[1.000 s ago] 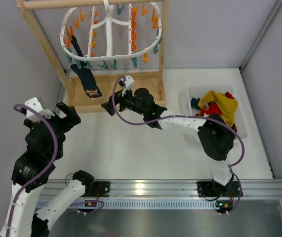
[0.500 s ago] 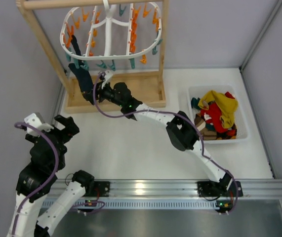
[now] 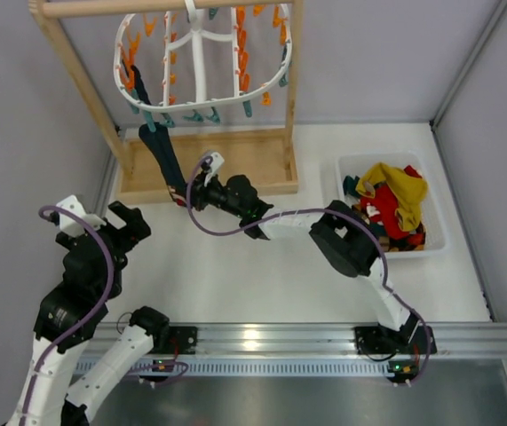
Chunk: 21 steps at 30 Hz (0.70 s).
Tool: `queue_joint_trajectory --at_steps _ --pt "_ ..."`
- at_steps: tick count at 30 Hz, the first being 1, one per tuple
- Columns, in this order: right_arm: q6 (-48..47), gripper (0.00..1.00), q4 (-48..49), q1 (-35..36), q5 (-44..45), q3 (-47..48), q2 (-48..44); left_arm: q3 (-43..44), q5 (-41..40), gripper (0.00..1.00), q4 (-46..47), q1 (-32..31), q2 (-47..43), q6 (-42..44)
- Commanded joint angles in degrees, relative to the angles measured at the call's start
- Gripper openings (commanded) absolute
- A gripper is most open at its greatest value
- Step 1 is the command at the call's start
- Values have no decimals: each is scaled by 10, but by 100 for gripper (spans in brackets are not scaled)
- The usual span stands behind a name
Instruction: Remove the socks clipped to the hanger
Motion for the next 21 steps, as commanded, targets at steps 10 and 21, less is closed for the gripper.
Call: queue_joint_trajectory --at_steps 10,21 --pt "74 0 67 -6 -98 -224 -289 188 180 99 42 1 169 43" --pt "200 0 64 -92 -235 -350 -423 311 265 99 85 0 278 55"
